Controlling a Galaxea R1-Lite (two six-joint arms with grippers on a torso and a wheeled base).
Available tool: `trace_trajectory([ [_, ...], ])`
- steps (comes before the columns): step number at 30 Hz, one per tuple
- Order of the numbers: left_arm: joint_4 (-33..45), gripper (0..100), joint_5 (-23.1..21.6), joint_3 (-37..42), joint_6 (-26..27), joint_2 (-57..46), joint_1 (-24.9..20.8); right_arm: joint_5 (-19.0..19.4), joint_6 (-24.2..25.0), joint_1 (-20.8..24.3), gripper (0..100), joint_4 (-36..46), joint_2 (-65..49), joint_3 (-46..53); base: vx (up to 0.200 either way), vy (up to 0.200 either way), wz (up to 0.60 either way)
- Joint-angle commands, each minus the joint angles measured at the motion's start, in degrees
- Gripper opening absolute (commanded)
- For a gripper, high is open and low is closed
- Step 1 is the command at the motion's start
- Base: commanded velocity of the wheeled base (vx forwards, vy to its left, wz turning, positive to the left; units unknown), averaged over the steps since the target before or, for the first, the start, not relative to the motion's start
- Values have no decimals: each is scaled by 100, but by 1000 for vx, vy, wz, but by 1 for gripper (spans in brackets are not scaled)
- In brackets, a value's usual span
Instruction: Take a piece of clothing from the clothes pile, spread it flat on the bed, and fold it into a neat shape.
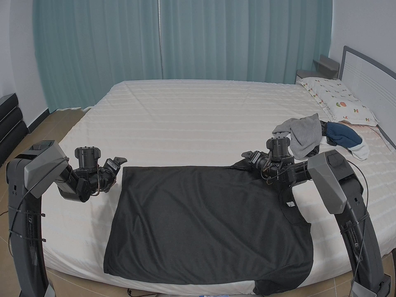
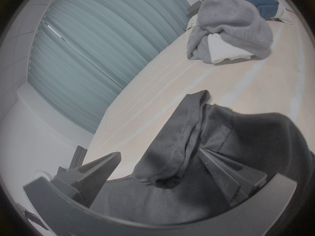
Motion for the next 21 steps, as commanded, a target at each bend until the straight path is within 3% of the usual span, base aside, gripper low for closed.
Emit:
trace_trajectory([
  [1,-3,100,7,2,0,0,-8,204,-52,-35,100,-926,239,-87,0,0,0],
  [4,-3,100,7,2,9,0,-8,301,-325,-149,100,-1691,36,-87,0,0,0],
  [8,-3,100,7,2,9,0,-8,415,-984,-395,100,-1902,-51,-87,0,0,0],
  [15,-3,100,33,2,9,9,-17,415,-1133,-518,100,-1867,300,-87,0,0,0],
  [21,-3,100,33,-7,9,9,-26,186,-1125,-676,100,-1594,283,-87,0,0,0],
])
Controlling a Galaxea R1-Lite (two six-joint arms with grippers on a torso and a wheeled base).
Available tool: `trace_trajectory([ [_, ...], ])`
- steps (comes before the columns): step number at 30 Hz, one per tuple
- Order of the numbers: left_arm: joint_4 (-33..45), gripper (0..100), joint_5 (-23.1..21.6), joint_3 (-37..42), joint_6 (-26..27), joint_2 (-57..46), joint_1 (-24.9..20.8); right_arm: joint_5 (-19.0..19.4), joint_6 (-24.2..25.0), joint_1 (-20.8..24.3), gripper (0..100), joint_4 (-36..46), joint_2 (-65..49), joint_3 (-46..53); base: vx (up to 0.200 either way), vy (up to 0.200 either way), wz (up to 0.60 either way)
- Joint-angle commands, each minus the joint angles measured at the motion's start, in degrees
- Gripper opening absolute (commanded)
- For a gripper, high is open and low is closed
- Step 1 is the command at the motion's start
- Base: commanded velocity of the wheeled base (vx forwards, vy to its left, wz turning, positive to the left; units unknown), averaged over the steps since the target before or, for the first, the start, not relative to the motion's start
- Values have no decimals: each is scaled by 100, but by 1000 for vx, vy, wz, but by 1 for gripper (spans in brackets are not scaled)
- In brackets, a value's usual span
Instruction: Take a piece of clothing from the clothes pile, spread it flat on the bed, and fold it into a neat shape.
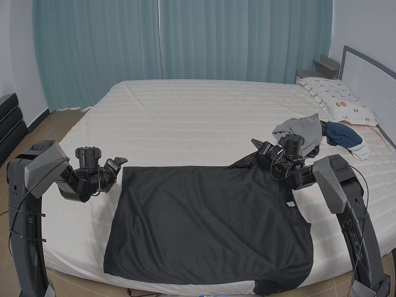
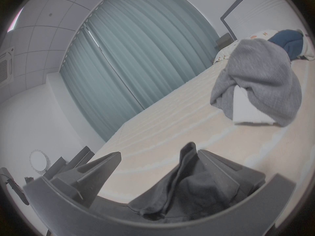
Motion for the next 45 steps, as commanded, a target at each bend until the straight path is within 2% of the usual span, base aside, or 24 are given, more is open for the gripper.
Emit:
trace_trajectory([
  [1,-3,100,-3,-18,-2,9,-3,-137,5,-148,100,255,-52,-4,0,0,0],
  [11,68,100,-47,-528,-20,185,-38,-181,49,-280,100,756,-175,-4,0,0,0],
  [18,76,100,-39,-721,-11,325,-117,-198,58,-227,100,765,-192,-4,0,0,0],
  [25,85,100,-12,-879,-11,431,-108,-189,-3,-148,100,774,-368,557,0,0,0],
  [29,111,100,-3,-1029,-11,501,-99,-189,-12,-166,100,826,-359,566,0,0,0],
  [30,111,100,-3,-1055,-11,518,-99,-189,-12,-166,0,835,-359,566,0,0,0],
  [35,375,100,49,-1266,6,589,-99,-198,-109,-201,0,1011,-359,583,0,0,0],
  [38,516,100,225,-1416,50,659,-108,-198,-153,-245,0,967,-359,566,0,0,0],
  [45,516,100,234,-1424,543,817,-187,-330,-126,-342,0,932,-412,452,0,0,0],
])
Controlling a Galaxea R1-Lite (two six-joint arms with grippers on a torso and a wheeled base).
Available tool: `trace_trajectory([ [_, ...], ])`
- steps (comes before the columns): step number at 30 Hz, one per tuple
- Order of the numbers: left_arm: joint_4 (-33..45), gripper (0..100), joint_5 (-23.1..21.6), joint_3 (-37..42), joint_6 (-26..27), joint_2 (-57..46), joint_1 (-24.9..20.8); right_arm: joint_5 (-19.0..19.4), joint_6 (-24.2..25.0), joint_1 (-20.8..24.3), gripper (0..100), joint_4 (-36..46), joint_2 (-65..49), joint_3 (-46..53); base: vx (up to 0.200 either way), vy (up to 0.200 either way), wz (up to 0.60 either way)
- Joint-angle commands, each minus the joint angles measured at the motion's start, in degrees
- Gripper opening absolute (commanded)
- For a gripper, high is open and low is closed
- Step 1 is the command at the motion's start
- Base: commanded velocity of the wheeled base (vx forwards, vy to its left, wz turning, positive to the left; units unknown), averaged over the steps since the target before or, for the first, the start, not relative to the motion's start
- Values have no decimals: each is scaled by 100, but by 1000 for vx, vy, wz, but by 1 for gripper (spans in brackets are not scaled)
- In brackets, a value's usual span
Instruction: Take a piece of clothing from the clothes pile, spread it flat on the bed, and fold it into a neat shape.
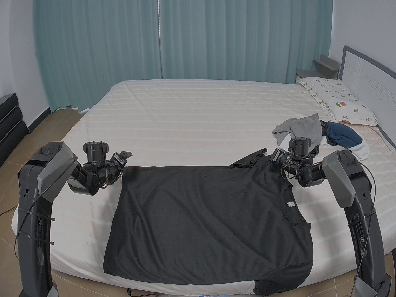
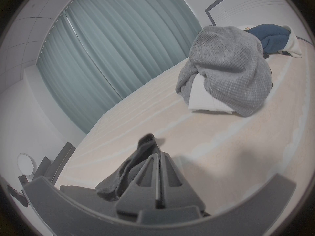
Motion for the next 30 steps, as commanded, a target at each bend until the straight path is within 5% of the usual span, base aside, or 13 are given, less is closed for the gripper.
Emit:
trace_trajectory([
  [1,4,100,2,-19,161,155,-57,-111,20,-65,0,-33,-41,-117,0,0,0],
  [5,4,100,2,-19,266,207,-101,-155,20,-101,0,-95,-24,-152,0,0,0],
  [6,13,0,2,-71,292,225,-110,-155,20,-101,0,-95,-6,-152,0,0,0],
  [20,-110,0,292,-256,266,313,-101,-181,82,-101,0,-288,20,-187,0,0,0],
  [24,-392,0,811,-520,125,462,-66,-576,240,-136,0,-648,117,-519,0,0,0],
  [30,-401,0,855,-546,99,497,-83,-708,196,-109,0,-815,381,-519,0,0,0],
])
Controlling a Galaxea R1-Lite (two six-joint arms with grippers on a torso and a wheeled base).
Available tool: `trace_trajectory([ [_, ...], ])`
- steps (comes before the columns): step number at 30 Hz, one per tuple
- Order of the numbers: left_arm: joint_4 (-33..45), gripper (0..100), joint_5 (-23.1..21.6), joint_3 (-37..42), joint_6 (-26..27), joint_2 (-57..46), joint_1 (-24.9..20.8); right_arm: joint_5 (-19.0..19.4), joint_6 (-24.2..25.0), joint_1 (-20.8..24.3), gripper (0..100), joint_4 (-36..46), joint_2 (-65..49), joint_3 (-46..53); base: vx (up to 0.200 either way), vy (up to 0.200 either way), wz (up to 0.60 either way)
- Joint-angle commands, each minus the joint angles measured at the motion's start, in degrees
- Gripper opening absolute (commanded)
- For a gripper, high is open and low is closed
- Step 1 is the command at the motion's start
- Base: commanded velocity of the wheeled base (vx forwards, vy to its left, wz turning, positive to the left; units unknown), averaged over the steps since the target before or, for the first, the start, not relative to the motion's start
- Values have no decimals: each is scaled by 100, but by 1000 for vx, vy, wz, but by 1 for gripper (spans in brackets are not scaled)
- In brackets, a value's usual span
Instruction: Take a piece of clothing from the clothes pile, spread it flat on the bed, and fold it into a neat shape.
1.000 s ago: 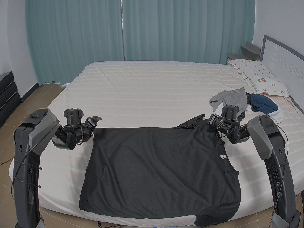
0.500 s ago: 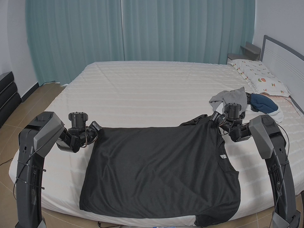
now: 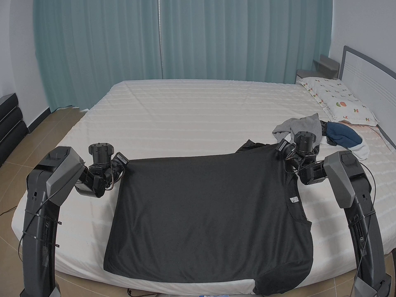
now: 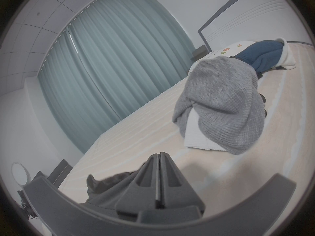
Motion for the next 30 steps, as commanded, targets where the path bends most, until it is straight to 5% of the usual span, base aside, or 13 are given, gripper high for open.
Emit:
trace_trajectory([
  [1,-15,0,23,-66,-7,108,8,-11,14,15,0,-104,159,-69,0,0,0],
  [30,125,0,-12,-242,55,240,-18,165,-21,85,0,-139,484,-69,0,0,0],
])
